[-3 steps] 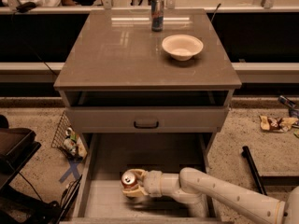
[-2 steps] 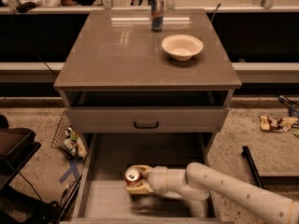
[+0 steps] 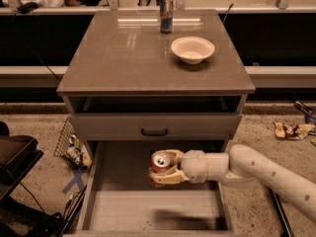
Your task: Pick coke can from middle drawer and place on counter
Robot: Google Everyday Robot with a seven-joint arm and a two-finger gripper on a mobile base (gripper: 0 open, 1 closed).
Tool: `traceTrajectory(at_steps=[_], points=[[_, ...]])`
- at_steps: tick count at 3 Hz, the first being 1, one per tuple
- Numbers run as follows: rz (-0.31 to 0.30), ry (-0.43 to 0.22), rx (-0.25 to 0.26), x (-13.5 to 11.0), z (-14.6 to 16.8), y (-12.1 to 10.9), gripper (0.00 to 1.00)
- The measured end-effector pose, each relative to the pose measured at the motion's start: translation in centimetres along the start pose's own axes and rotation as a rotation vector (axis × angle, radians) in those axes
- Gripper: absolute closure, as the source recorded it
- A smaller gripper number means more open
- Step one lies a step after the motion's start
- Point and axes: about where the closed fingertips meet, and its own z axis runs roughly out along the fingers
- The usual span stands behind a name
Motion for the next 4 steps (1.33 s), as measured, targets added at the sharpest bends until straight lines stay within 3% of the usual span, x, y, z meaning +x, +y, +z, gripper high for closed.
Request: traceTrajectory(at_steps=[1, 2, 3, 4], points=[[-0.006, -0.021, -0.022, -6.5, -2.3, -0.1, 1.00], [-0.025, -0.009, -0.026, -12.7, -2.4, 0.0, 1.00], [-0.061, 0.021, -0.002, -19.5, -1.2, -0.4, 1.00], [-0.083, 0.035, 0.033, -24.7, 0.4, -1.7, 1.00]])
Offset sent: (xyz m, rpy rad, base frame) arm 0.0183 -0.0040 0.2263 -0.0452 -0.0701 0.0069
